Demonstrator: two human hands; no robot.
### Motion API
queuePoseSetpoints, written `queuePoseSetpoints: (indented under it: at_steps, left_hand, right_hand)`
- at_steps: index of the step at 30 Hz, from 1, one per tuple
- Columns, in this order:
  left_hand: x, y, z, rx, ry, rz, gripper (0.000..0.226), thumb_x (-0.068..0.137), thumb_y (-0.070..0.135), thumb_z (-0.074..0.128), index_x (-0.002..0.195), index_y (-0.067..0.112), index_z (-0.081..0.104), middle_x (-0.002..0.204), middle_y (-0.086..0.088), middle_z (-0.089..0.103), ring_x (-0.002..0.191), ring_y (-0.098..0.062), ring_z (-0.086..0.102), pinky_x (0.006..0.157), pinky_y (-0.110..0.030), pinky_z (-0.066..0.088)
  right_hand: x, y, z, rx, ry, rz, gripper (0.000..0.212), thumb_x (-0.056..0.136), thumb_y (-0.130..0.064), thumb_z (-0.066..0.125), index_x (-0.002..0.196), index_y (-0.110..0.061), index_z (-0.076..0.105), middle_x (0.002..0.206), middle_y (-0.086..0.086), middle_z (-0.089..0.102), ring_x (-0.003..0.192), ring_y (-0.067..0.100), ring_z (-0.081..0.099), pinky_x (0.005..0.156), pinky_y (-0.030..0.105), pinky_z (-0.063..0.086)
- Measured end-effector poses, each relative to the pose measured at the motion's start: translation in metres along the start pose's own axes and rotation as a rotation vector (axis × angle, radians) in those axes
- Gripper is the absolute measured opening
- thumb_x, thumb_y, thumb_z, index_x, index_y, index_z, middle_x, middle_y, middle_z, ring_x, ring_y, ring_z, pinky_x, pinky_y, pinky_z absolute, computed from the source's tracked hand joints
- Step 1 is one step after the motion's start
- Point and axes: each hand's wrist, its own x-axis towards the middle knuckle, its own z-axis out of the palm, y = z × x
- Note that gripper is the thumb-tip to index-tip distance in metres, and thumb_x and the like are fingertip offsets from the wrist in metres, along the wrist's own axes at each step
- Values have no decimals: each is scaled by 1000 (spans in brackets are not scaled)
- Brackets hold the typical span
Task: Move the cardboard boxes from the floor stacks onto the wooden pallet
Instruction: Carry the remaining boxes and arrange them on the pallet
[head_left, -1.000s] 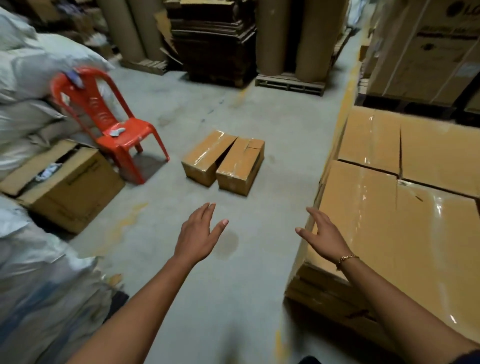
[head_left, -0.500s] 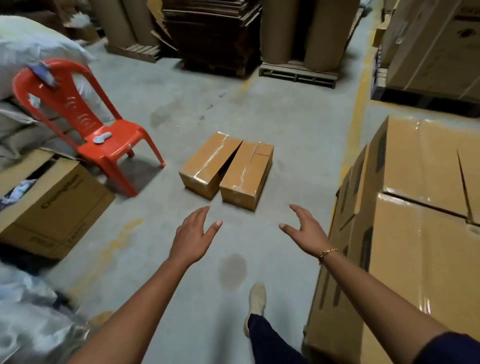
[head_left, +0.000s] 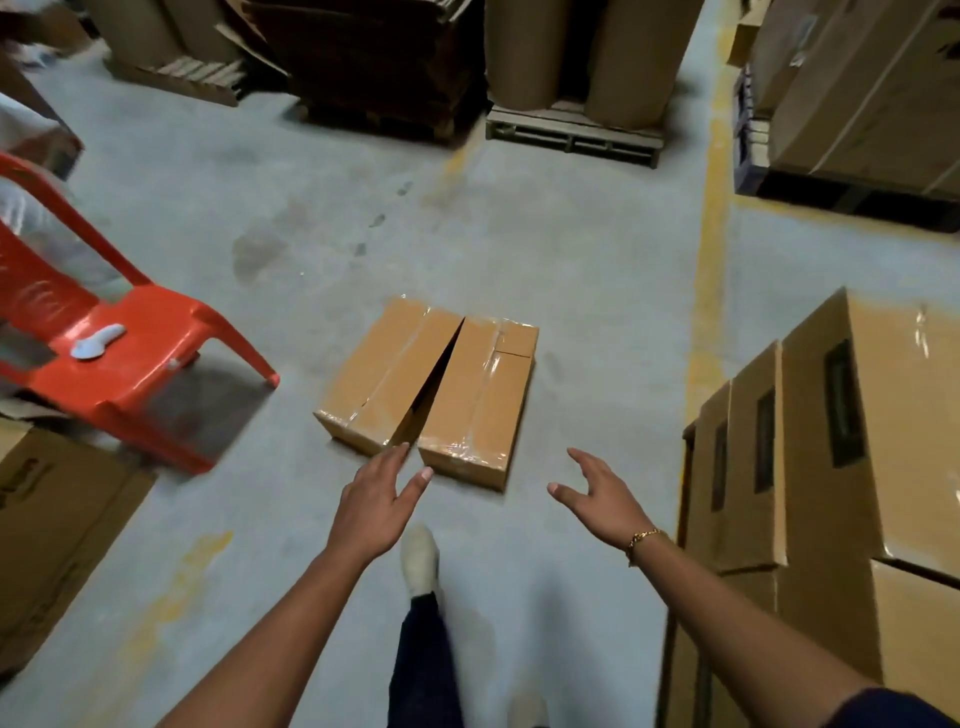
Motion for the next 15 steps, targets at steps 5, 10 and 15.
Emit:
queuePoseSetpoints:
  at_steps: [5, 10, 15]
  left_hand:
    - [126, -35, 0, -17, -84, -25, 69, 100, 64, 36, 157, 25, 35, 162, 2, 35, 149, -19, 30, 119, -45, 26]
    - [271, -91, 33, -36, -178, -83, 67, 101, 60, 42, 154, 19, 41, 156, -2, 44, 141, -23, 42, 114, -42, 33]
    - [387, -155, 109, -123, -294, -194, 74, 95, 73, 41, 146, 21, 51, 140, -4, 57, 132, -26, 52, 109, -46, 43]
  right_hand:
    - [116, -7, 25, 106, -26, 163, 75, 95, -50, 64, 158, -23, 32, 163, 1, 33, 147, 21, 36, 119, 41, 33]
    - [250, 0, 72, 231, -29, 321, 76, 95, -51, 64, 158, -23, 31, 163, 1, 33, 145, 23, 40, 116, 38, 35]
    - [364, 44, 138, 336, -4, 458, 76, 96, -54, 60, 158, -21, 31, 162, 1, 36, 143, 24, 43, 113, 38, 34]
